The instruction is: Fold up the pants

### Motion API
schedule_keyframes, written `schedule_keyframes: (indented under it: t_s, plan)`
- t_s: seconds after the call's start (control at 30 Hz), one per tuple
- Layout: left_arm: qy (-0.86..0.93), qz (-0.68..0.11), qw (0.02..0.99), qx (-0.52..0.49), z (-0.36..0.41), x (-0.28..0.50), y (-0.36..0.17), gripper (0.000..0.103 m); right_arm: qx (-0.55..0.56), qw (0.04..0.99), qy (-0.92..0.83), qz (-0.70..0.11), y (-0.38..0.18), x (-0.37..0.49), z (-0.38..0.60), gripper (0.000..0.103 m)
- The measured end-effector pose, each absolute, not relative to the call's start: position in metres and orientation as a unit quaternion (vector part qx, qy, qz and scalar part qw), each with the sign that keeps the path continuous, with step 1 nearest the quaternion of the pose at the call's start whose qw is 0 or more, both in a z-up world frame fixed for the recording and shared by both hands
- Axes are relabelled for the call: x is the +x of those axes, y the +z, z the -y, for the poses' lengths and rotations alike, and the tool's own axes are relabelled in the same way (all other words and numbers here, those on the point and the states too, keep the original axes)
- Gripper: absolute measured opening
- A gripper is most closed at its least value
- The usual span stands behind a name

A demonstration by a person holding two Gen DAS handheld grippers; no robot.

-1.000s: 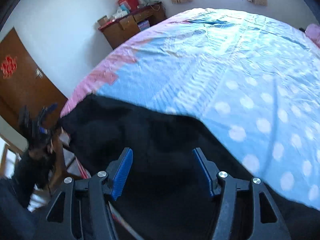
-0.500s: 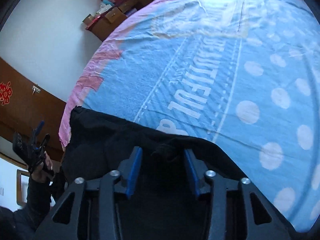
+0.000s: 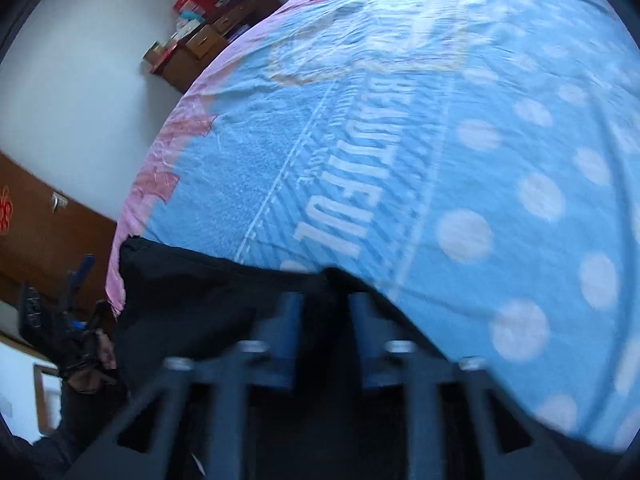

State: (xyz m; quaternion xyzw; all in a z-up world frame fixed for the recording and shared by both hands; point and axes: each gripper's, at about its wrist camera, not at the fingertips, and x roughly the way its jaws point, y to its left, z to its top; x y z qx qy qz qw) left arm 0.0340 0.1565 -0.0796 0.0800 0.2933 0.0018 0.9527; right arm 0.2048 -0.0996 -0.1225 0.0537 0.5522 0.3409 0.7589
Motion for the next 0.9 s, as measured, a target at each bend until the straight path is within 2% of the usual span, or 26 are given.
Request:
schedule_keyframes:
  t_s: [0.2, 0.53, 0.63, 0.83, 0.9]
  plan:
    - [-0.057, -0.302, 0.949, 0.076, -0.113, 0.027, -0.077, 0.102, 0.056, 0.807, 0.279, -0.517, -0.092, 0.131, 0.194, 0.049]
    - [-0.303, -0.298, 0.9, 0.099, 0.081, 0.033, -0.076, 0.101, 0.199, 0.87, 0.029, -0.45, -0.08, -0.006, 0.427, 0.049]
    - [-0.354, -0.294, 0.882, 0.106, 0.14, 0.034, -0.079, 0.097, 0.256, 0.873, -0.03, -0.415, -0.076, -0.035, 0.485, 0.049]
    - [-0.4, -0.314, 0.851, 0.126, 0.21, 0.041, -0.09, 0.079, 0.345, 0.86, -0.064, -0.371, -0.088, -0.054, 0.552, 0.049]
    - [-0.41, -0.324, 0.841, 0.136, 0.224, 0.044, -0.095, 0.066, 0.359, 0.858, -0.072, -0.361, -0.092, -0.053, 0.565, 0.049]
